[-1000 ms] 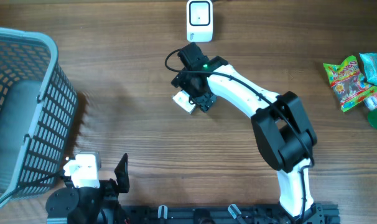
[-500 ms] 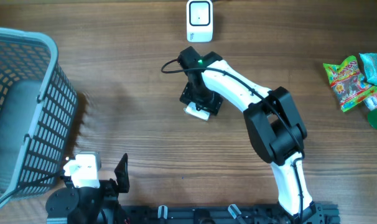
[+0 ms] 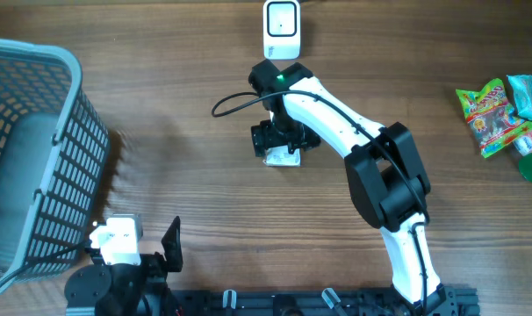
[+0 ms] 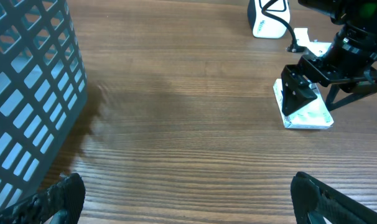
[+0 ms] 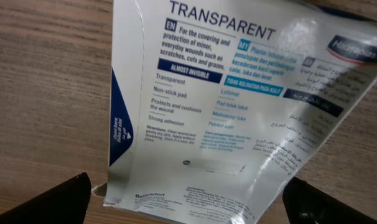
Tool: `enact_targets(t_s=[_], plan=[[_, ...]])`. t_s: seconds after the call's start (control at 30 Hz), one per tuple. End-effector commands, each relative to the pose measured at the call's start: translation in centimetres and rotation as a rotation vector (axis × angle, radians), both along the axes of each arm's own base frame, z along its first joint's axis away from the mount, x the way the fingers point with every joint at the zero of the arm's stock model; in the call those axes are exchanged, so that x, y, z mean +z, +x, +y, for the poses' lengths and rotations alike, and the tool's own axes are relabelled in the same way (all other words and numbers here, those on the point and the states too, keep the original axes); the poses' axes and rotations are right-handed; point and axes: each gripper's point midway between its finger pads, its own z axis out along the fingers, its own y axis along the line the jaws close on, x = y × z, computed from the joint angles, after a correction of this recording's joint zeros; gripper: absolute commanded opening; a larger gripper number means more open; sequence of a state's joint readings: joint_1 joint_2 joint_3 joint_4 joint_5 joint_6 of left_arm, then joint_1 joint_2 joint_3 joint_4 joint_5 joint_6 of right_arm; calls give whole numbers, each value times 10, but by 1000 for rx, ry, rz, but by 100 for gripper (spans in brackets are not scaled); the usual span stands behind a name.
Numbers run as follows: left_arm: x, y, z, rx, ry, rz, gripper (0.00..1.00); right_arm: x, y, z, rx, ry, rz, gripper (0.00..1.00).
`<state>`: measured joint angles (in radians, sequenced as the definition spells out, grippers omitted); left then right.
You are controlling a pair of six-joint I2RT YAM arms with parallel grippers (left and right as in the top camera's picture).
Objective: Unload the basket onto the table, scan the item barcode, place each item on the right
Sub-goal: 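Grasp and lift the white plaster box with the right gripper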
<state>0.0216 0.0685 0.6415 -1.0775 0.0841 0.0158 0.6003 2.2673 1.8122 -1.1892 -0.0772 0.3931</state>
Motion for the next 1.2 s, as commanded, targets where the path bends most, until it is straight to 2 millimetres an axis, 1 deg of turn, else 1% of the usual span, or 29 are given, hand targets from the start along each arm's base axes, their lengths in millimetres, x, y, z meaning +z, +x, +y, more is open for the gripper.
enact_targets(t_s=[0.0, 0.1, 0.13, 0.17, 0.2, 0.23, 0.27, 0.33, 0.4, 0.5, 0.6, 0.67, 0.73, 0.77, 0.8, 0.83, 0.9, 0.93, 0.97, 1.0, 1.03, 1.07, 1.1, 1.13, 1.17], plan=[[-1, 0, -2, -5, -19, 2, 100, -24, -6, -4, -38, -57, 13, 100], [-1, 0, -2, -5, -19, 2, 100, -38, -13, -5, -69, -102, 22, 100], [-1, 1, -2, -5, -19, 2, 100, -40, -14, -6, -91, -128, 16, 96], [-1, 1, -2, -5, -19, 2, 100, -41, -15, -9, -127, -162, 5, 90], [-1, 1, -2, -5, -19, 2, 100, -41, -16, -11, -150, -181, -3, 87], [-1, 1, -2, -5, -19, 2, 100, -41, -16, -11, -150, -181, -1, 82], [-1, 1, -2, -5, -19, 2, 100, -41, -18, -9, -149, -174, 10, 81], [-1, 1, -2, -5, -19, 2, 100, -40, -25, -2, -149, -128, 56, 72], [-1, 1, -2, -5, -19, 2, 100, -39, -28, 3, -160, -93, 85, 63], [-1, 1, -2, -5, -19, 2, 100, -36, -31, 2, -114, -66, 122, 59], [-1, 1, -2, -5, -19, 2, 100, -23, -29, -7, -51, -73, 144, 60], [-1, 0, -2, -5, -19, 2, 100, -9, -21, -17, -20, -115, 124, 59], [-1, 0, -2, -5, -19, 2, 100, 10, -5, -40, 5, -244, 46, 59], [-1, 1, -2, -5, -19, 2, 100, 22, 7, -54, 36, -327, -12, 59], [-1, 0, -2, -5, -19, 2, 100, 32, 16, -61, 111, -379, -54, 59], [-1, 1, -2, -5, -19, 2, 100, 35, 18, -59, 164, -379, -60, 59], [-1, 1, -2, -5, -19, 2, 100, 36, 14, -49, 228, -350, -49, 59], [-1, 0, -2, -5, -19, 2, 100, 36, 14, -48, 241, -362, -57, 59], [-1, 1, -2, -5, -19, 2, 100, 38, 18, -51, 252, -399, -85, 59], [-1, 1, -2, -5, -19, 2, 100, 42, 28, -56, 266, -459, -143, 59], [-1, 1, -2, -5, -19, 2, 100, 47, 43, -58, 274, -516, -227, 58], [-1, 1, -2, -5, -19, 2, 100, 53, 61, -54, 275, -552, -328, 58], [-1, 1, -2, -5, -19, 2, 100, 57, 74, -45, 321, -572, -404, 57], [-1, 1, -2, -5, -19, 2, 100, 62, 81, -38, 361, -599, -454, 56], [-1, 1, -2, -5, -19, 2, 100, 72, 87, -34, 375, -654, -519, 54]])
